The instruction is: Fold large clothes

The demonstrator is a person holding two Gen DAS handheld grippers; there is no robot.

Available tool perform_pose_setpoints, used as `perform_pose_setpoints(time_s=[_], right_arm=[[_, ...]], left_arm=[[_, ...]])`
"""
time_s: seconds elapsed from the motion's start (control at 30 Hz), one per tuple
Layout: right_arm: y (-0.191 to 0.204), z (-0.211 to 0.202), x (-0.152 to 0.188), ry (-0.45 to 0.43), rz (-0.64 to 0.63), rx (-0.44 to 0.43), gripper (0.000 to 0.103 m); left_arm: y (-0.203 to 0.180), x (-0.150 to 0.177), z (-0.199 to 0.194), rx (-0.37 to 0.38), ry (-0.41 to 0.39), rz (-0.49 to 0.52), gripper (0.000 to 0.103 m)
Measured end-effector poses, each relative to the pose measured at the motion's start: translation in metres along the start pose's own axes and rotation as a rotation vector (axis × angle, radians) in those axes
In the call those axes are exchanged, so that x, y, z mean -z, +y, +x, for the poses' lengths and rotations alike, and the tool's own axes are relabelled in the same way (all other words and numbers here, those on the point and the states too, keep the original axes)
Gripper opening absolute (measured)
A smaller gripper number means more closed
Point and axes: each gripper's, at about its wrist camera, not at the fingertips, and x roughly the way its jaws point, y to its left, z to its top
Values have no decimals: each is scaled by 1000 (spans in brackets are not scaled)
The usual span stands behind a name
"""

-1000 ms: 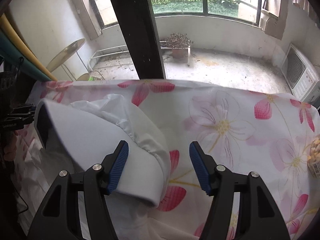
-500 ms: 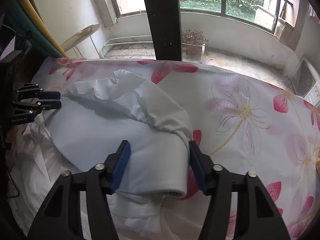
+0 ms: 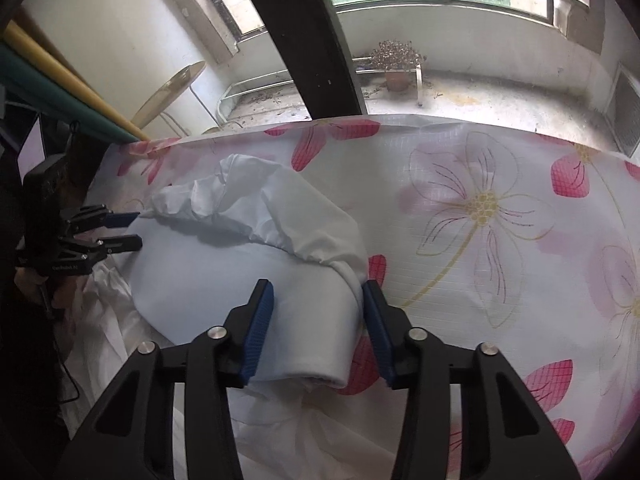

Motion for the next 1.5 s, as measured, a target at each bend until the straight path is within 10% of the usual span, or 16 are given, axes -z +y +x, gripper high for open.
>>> perform_pose_setpoints(time_s=[0.33,0.47,0.77,1.27,1.5], right_arm=[[4,2,-1,-37,-24,5,16],[16,-9,-3,-97,-74,54,12],[56,-47,6,-246,-269,154,10],[125,-95,107,-475,-718,431,10],[136,-75,157,-422,-855,536,13]], left_arm=[[-14,-2,4,-52,-21,11,60],[-9,-3,-2,-77,-67,13,22],[-33,3,-47,-173,-263,101,12],[-113,80,-118,-327,-571,337,12],[-141,125,-97,-374,-500,467,13]])
